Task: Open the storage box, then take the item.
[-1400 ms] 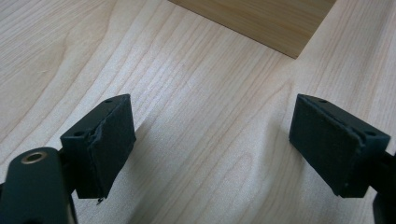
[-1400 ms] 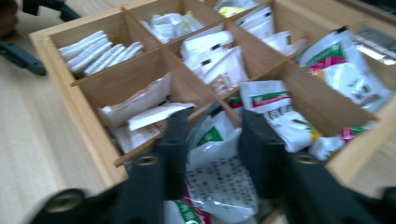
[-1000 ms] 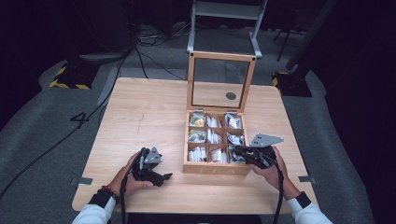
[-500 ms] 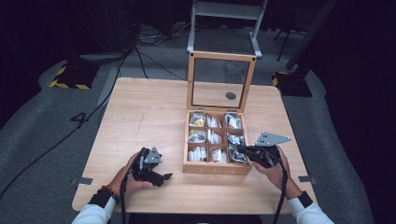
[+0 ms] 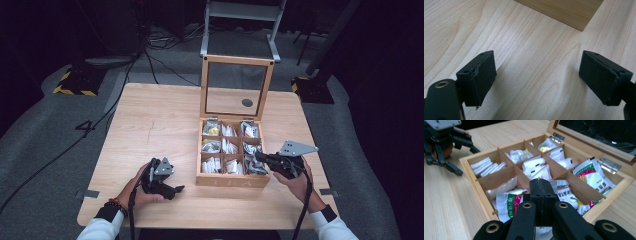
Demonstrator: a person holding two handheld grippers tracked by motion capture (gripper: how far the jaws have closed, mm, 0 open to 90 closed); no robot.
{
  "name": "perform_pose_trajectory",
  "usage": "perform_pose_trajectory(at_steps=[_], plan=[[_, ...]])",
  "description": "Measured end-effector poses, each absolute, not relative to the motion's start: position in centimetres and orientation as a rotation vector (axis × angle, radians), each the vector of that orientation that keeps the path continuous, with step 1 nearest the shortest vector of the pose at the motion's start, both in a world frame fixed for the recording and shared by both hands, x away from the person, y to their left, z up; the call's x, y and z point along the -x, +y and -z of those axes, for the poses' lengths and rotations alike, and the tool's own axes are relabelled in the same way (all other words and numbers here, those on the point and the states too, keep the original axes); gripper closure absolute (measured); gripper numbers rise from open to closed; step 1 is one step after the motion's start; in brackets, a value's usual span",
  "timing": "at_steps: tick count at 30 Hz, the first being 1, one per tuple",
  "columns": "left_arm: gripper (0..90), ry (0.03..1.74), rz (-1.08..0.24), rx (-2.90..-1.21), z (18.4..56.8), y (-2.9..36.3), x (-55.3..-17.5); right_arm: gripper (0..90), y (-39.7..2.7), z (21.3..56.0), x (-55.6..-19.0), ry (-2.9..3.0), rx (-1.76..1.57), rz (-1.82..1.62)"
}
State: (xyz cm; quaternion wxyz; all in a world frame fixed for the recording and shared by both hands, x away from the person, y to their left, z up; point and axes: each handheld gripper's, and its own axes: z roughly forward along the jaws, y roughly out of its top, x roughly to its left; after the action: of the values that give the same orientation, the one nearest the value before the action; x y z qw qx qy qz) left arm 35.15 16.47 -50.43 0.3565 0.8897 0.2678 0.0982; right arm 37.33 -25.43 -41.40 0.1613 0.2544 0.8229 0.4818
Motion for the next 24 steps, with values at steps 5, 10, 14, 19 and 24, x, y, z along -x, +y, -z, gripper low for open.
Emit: perform_pose_trajectory(at_steps=[5,10,14,19,24], plan=[[14.6,0.689,-0.254,-2.297,50.4,16.5,-35.2,90.0,-25.6,40.8,-37.3,2.332,-0.705,-1.407],[14.7,0.693,-0.256,-2.295,50.4,16.5,-35.2,90.0,-25.7,40.4,-37.2,2.319,-0.691,-1.418],[14.6,0.693,-0.255,-2.295,50.4,16.5,-35.2,90.0,-25.7,40.0,-37.1,2.300,-0.685,-1.437],[14.7,0.697,-0.260,-2.296,50.4,16.5,-35.1,90.0,-26.0,39.6,-37.1,2.272,-0.683,-1.448],[14.7,0.698,-0.260,-2.296,50.4,16.5,-35.1,90.0,-26.3,39.2,-36.8,2.258,-0.672,-1.476]])
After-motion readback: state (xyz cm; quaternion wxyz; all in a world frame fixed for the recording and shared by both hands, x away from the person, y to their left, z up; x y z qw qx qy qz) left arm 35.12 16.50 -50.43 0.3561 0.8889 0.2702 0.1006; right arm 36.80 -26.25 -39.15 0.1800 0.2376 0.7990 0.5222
